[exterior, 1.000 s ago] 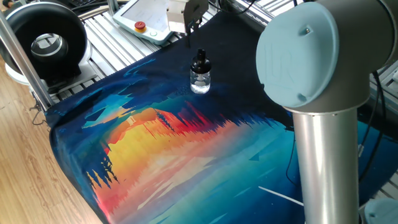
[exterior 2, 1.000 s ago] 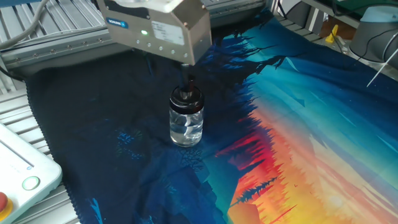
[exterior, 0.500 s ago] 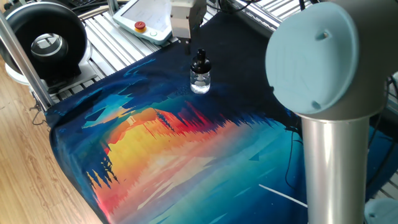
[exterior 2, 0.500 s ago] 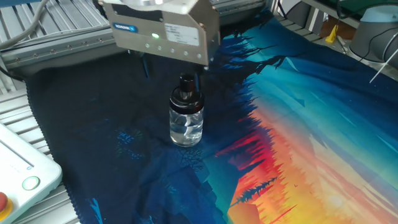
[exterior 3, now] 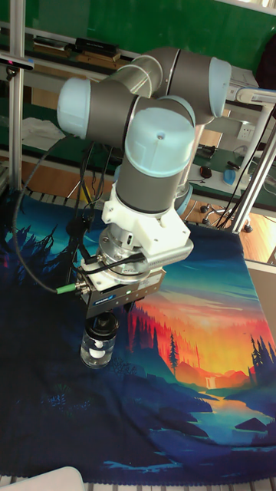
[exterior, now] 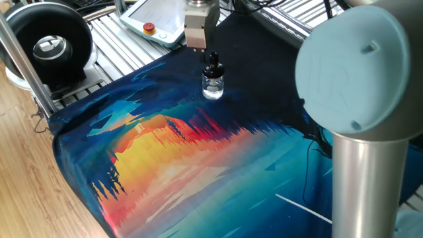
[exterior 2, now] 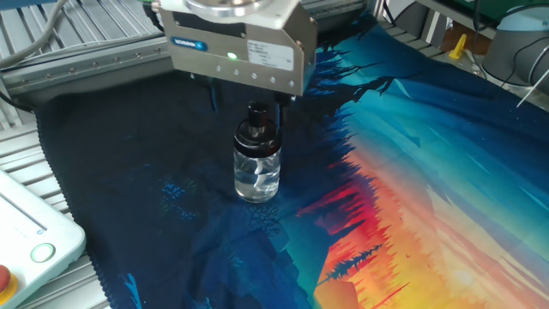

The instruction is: Screw the lid onto the jar

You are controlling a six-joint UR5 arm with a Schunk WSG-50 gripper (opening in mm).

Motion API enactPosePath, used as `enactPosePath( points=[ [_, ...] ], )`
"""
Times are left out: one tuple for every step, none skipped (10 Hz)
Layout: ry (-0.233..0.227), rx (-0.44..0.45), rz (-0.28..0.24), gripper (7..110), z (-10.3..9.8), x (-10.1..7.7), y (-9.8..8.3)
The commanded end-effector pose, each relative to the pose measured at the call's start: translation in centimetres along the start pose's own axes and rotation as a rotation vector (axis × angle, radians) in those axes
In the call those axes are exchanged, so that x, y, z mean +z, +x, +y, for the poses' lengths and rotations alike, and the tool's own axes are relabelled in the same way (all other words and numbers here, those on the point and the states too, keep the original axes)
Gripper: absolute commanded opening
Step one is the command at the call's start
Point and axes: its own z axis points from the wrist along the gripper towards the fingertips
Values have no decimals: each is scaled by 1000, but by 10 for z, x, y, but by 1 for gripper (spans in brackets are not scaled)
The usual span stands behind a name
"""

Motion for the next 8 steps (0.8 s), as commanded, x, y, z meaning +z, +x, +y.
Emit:
enactPosePath(
  points=[
    [-8, -34, -43, 44, 6, 9, 5],
    [-12, -36, -46, 44, 6, 9, 9],
    [-18, -43, -55, 44, 8, 8, 10],
    [-21, -50, -61, 44, 8, 9, 12],
    [-28, -58, -66, 44, 9, 11, 15],
    [-38, -64, -72, 22, 11, 11, 17],
    [-38, -72, -70, 22, 11, 12, 20],
    [-39, -73, -73, 22, 10, 12, 21]
  ],
)
